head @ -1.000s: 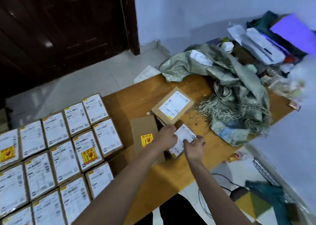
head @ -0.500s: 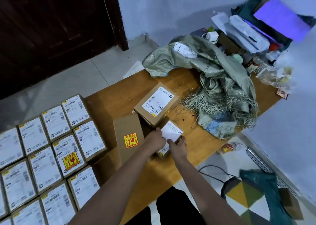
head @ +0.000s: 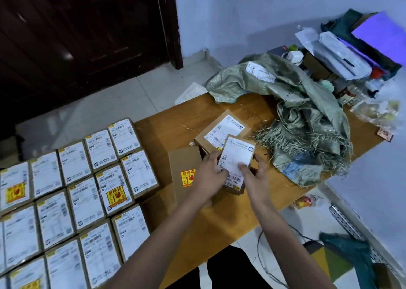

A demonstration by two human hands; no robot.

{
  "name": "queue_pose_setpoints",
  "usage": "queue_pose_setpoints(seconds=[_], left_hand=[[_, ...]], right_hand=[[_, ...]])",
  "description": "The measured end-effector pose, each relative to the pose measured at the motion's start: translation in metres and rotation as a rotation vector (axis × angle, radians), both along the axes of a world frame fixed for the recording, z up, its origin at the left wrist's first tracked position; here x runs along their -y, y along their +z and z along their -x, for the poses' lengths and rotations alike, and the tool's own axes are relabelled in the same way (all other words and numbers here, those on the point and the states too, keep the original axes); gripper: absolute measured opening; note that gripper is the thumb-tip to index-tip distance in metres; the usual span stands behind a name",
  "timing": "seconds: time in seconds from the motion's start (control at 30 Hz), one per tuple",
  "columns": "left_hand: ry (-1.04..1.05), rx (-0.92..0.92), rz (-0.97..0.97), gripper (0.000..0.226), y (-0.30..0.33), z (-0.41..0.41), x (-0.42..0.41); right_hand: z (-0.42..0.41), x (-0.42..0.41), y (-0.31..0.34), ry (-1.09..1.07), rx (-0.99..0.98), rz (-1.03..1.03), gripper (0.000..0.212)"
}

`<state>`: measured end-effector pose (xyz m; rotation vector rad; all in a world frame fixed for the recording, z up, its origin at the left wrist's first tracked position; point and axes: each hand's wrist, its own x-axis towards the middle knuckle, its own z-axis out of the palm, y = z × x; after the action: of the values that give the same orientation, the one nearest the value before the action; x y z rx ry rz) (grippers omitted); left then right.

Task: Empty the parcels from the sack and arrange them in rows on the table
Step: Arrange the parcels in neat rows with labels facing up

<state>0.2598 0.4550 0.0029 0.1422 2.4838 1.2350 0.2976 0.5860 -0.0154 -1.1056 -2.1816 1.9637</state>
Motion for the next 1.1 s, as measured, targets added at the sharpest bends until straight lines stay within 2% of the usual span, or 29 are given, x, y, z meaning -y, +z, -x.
queue_pose_setpoints(seconds=[0.13, 0.27, 0.43, 0.5, 0.57, 0.63, 0.73, 0.93, 1.0, 1.1], left_hand=[[0.153, -0.004, -0.058, 0.046, 0.009, -0.002, 0.046], [0.273, -0.046, -0.065, 0.049, 0.009, -0.008, 0.089], [0.506, -0.018, -0.062, 0.043, -0.001, -0.025, 0.148], [0.605, 0.045, -0.129, 0.038, -0.005, -0.033, 0.166], [0.703, 0.179, -0.239, 0.044, -0.009, -0.043, 0.186], [0.778, 0.34, -0.402, 0.051, -0.012, -0.053, 0.201], [0.838, 0.451, -0.625, 0.044, -0.02, -0.067, 0.217], [0.899, 0.465, -0.733, 0.045, -0.03, -0.082, 0.228], [0.922, 0.454, -0.755, 0.047, -0.032, -0.084, 0.229], [1.0, 0.434, -0.832, 0.05, -0.03, -0.087, 0.231]], right_hand=[[0.013, 0.037, 0.009, 0.144, -0.033, 0.015, 0.055], [0.027, 0.078, 0.01, 0.261, -0.079, 0.016, 0.04], [0.036, 0.135, 0.009, 0.415, -0.056, 0.142, 0.051], [0.036, 0.149, 0.002, 0.462, -0.006, 0.19, 0.053], [0.031, 0.166, -0.002, 0.549, 0.047, 0.228, 0.054], [0.025, 0.176, -0.006, 0.625, 0.096, 0.244, 0.055], [0.015, 0.187, -0.012, 0.711, 0.146, 0.234, 0.054], [0.008, 0.199, -0.015, 0.774, 0.17, 0.232, 0.038], [0.009, 0.201, -0.014, 0.787, 0.164, 0.221, 0.042], [0.01, 0.198, -0.013, 0.795, 0.183, 0.192, 0.061]])
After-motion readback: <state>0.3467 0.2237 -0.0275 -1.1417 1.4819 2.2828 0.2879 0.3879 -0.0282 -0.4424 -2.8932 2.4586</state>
